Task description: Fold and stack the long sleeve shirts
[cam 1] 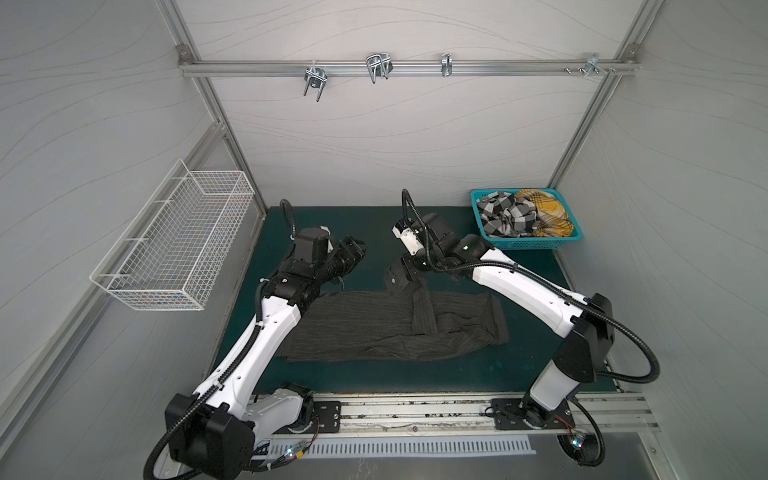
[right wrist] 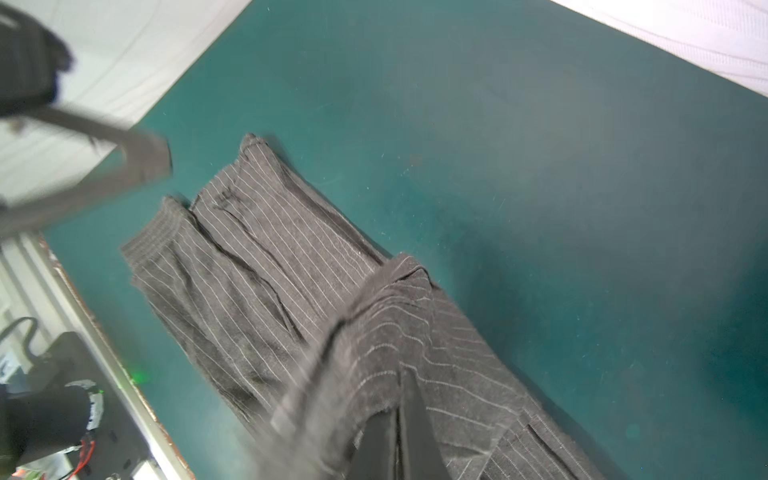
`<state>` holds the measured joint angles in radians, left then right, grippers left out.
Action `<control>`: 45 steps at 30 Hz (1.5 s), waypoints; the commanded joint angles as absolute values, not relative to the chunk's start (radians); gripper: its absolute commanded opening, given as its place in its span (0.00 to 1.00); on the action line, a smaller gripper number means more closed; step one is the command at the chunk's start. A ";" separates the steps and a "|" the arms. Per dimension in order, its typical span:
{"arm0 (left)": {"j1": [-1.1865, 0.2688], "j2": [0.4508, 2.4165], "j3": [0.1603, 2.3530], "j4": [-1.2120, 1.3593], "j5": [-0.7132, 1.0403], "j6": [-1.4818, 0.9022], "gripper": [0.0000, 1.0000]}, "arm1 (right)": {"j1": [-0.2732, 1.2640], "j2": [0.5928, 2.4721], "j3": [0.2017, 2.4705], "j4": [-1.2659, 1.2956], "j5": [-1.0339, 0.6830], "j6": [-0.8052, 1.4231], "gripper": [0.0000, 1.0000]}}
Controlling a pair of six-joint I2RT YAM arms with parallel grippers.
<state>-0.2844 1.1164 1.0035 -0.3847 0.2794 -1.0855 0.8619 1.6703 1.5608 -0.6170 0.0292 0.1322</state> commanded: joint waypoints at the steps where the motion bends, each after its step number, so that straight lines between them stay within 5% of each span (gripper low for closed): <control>1: -0.314 1.094 1.023 -0.462 0.314 -1.381 0.83 | 0.896 1.638 1.536 -0.560 0.115 0.140 0.00; 10: -0.447 0.960 0.866 -0.485 0.228 -1.510 0.85 | 0.840 1.792 1.705 -0.759 0.111 0.455 0.00; 14: -0.430 0.851 0.767 -0.444 0.094 -1.527 0.84 | 0.813 1.876 1.772 -0.818 0.172 0.580 0.00; 22: -0.333 0.867 0.784 -0.538 0.166 -1.443 0.81 | 0.767 2.196 2.187 -1.006 0.306 0.596 0.00; 27: -0.281 0.872 0.768 -0.633 0.162 -1.408 0.81 | 0.851 2.155 1.980 -0.912 0.279 0.613 0.00; 31: -0.279 0.911 0.697 -0.556 0.191 -1.422 0.83 | 0.930 2.048 1.696 -0.812 0.201 0.624 0.52; 35: -0.276 1.045 0.699 -0.451 0.253 -1.417 0.85 | 0.931 1.905 1.492 -0.765 0.137 0.616 0.70; 39: -0.273 1.198 0.783 -0.384 0.260 -1.385 0.85 | 0.864 1.751 1.393 -0.765 0.042 0.627 0.74; 45: -0.218 1.468 0.991 -0.286 0.307 -1.311 0.84 | 0.731 1.548 1.313 -0.807 -0.042 0.624 0.62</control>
<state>-0.2443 1.3937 0.8749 -0.3946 0.2729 -1.3571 0.7673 1.6024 1.3453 -0.7803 0.0299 0.6125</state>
